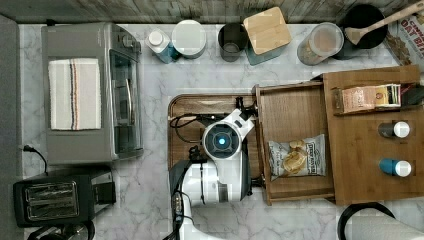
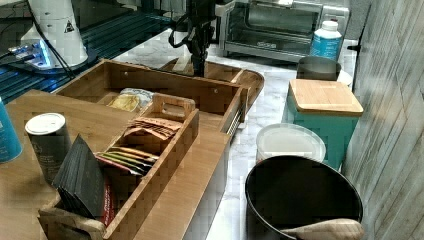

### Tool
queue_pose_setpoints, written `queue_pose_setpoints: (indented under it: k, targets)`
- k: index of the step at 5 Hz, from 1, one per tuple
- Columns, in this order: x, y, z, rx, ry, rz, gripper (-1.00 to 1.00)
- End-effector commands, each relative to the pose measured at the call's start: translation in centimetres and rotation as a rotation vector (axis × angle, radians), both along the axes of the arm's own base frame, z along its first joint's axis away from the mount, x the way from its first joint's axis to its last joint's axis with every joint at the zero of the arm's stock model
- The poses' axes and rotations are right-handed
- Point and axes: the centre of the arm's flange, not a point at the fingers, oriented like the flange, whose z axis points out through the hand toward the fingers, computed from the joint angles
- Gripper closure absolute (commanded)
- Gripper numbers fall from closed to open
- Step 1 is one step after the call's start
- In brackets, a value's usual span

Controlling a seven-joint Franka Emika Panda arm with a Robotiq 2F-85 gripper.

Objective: Close the drawer.

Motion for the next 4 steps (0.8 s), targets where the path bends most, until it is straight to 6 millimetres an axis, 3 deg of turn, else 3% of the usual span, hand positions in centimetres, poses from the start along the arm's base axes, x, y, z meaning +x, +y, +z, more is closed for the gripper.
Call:
queue_pose_setpoints:
  k: [1,3,4]
  targets:
    - [1.6,-6.8,0.4,-0.001,-0.014,0.047,1.00]
    - [2.0,-13.5,1.9,-0.019,-0.036,0.110,1.00]
    - [2.4,-18.2,3.1,-0.006,-0.035,0.066,1.00]
